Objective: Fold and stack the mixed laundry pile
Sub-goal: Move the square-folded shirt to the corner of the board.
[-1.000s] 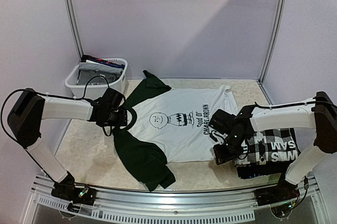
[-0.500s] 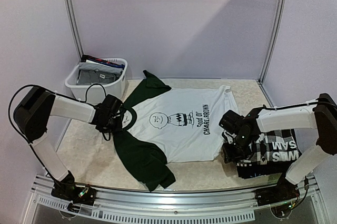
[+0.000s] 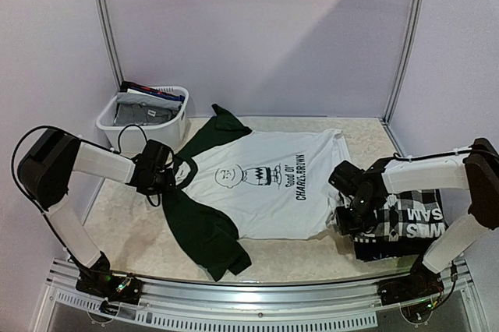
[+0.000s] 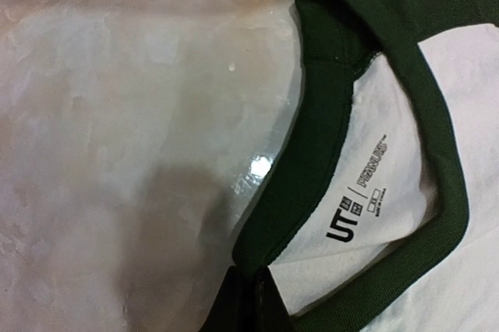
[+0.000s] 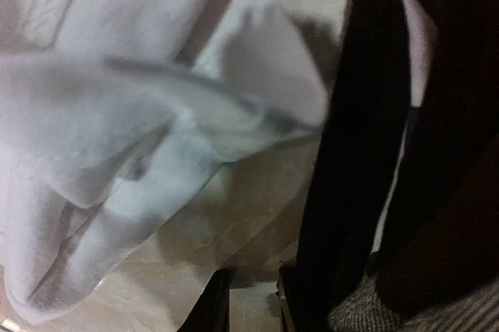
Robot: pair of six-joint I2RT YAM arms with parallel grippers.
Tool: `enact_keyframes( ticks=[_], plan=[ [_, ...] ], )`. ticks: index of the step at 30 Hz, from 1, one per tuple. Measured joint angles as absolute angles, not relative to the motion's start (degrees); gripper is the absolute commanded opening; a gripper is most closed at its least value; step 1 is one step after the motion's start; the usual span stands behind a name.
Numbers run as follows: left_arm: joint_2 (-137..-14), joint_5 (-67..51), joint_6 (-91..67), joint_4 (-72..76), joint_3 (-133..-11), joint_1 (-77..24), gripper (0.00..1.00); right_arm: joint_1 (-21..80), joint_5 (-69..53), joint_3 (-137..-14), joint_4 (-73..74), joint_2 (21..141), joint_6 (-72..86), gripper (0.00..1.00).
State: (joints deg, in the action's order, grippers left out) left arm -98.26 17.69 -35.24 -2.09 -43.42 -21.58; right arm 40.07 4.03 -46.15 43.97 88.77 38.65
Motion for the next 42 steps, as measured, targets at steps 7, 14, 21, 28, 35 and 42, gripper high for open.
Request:
enact_keyframes(
  ticks=[7,14,21,28,35,42],
  plan=[
    [-97.6,17.4,-37.2,2.6,-40.9,-20.5,0.0,40.0,11.2,-46.4,47.2,89.2,43.8,0.19],
    [-97.5,17.6,-38.4,4.4,-40.0,-19.9,0.0,39.7,18.5,-46.6,52.3,90.8,49.1,0.15],
    [-97.4,18.5,-39.0,5.4,-39.5,-19.6,0.05,39.7,20.5,-47.5,54.6,92.3,49.7,0.17],
    [-97.5,17.9,-39.0,5.8,-39.5,-19.4,0.05,39.6,15.4,-49.5,51.7,87.8,44.8,0.31],
    [-97.5,17.4,-39.0,5.8,-39.5,-19.3,0.05,39.4,8.0,-52.9,42.9,83.8,40.9,0.36],
    [-97.5,17.3,-38.4,5.5,-39.6,-19.3,0.04,36.1,4.0,-52.8,36.3,88.5,38.2,0.37]
  ],
)
